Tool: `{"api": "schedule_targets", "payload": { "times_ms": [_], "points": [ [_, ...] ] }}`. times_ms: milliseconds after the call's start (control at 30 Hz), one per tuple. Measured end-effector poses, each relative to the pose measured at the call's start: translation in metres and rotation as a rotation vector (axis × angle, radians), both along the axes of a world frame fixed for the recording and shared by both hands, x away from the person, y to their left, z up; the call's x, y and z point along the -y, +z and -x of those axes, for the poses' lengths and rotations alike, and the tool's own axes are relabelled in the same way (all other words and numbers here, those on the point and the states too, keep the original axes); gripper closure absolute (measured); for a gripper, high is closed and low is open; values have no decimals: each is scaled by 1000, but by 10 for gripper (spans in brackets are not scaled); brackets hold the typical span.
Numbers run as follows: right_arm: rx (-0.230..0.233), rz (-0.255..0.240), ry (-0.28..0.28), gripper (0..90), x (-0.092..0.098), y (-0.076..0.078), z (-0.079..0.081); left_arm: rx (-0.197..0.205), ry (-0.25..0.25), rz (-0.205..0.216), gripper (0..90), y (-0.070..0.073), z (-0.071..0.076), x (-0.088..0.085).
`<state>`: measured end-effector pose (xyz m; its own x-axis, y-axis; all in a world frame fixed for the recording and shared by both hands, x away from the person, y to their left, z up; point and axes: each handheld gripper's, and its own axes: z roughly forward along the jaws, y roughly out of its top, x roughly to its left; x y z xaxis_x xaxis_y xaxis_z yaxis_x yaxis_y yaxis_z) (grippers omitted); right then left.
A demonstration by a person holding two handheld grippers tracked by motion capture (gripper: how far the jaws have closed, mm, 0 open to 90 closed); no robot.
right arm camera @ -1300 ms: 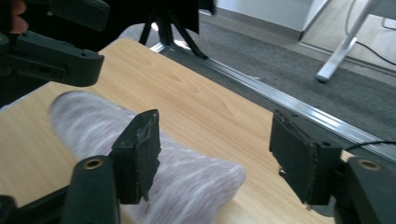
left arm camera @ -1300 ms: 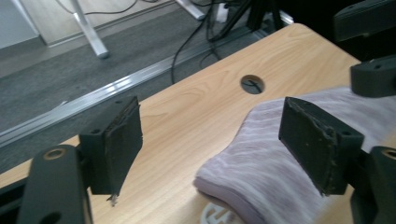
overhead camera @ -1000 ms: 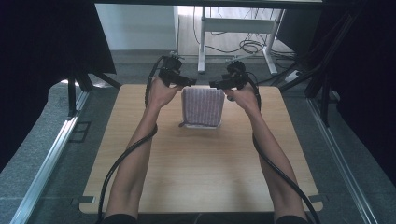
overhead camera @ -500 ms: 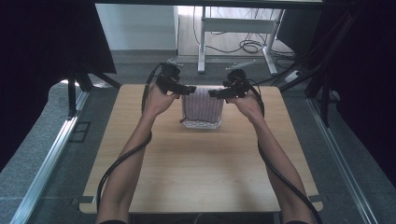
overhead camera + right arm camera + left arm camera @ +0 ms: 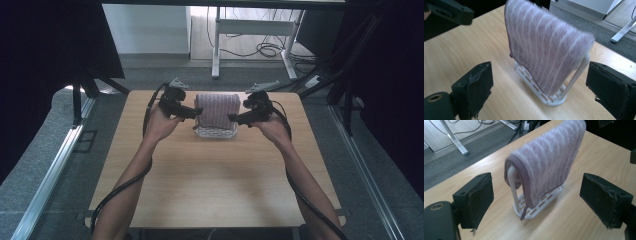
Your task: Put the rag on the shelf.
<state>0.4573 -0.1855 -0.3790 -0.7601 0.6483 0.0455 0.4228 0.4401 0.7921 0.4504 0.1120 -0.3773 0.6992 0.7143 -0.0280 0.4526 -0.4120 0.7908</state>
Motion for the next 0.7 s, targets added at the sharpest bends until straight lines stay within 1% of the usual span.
{"api": "schedule_targets", "payload": {
  "times_ms": [67, 100, 133, 200, 233, 267, 300, 367, 500, 600, 700],
  "points": [
    [-6, 6, 7, 51, 4, -6, 6, 0, 0, -2, 115, -6, 7, -1],
    [-11, 5, 5, 47, 7, -13, 12, -3, -1, -1, 115, -10, 11, -2],
    [-11, 5, 5, 47, 7, -13, 12, -5, -1, -1, 115, -13, 14, -3],
    [-23, 6, 4, 47, 11, -19, 18, -13, 3, 8, 115, -21, 21, -4],
    [-24, 8, 1, 47, 12, -23, 21, -18, -4, 8, 115, -26, 26, -5],
    [-29, 17, 1, 48, 15, -29, 27, -16, -4, 8, 115, -29, 29, -5],
    [-29, 17, 1, 48, 15, -29, 27, -14, -2, 3, 115, -33, 33, -5],
    [-33, 22, 6, 52, 17, -37, 34, -13, -9, -11, 116, -42, 41, -6],
    [-47, 34, 16, 60, 19, -53, 45, -17, -22, -4, 116, -58, 55, -7],
    [-57, 46, 19, 60, 19, -68, 55, -20, -24, -11, 116, -72, 67, -7],
    [-72, 48, 21, 62, 20, -81, 61, -18, -24, -36, 116, -88, 79, -7]
  ]
}}
